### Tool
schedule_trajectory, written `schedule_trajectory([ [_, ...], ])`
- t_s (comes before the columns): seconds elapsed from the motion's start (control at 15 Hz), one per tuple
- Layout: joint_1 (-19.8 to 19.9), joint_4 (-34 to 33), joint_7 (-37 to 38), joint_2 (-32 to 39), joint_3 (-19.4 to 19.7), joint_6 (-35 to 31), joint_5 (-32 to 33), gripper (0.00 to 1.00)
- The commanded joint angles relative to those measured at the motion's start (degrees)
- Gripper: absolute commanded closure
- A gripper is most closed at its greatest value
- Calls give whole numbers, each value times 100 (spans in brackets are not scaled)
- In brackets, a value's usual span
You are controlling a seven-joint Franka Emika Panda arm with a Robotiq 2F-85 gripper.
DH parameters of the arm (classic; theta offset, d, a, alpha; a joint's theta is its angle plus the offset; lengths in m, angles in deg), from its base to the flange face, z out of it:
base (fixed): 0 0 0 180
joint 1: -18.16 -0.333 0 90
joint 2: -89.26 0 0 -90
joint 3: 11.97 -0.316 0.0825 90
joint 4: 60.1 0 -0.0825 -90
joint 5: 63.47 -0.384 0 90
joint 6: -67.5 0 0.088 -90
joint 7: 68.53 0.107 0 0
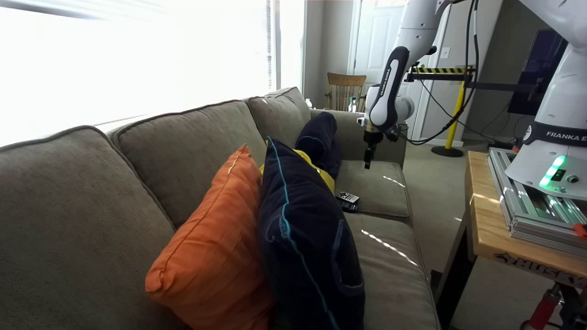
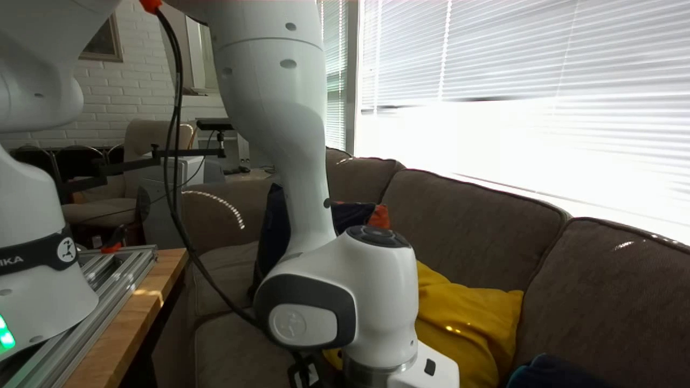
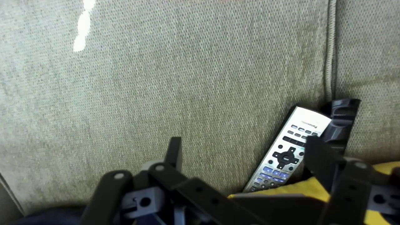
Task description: Move the remote to the right
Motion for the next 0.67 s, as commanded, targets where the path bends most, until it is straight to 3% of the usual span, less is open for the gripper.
schedule_trajectory([
  [0.0, 197, -375, 506, 412, -324, 151, 85, 0],
  [0.27, 31, -550, 779, 822, -389, 5, 91, 0],
  [0.4, -618, -668, 1225, 1030, 145, -47, 23, 0],
  [0.47, -96, -413, 886, 731, -262, 26, 160, 0],
  [0.6, -425, -523, 1133, 886, -1, 22, 146, 0],
])
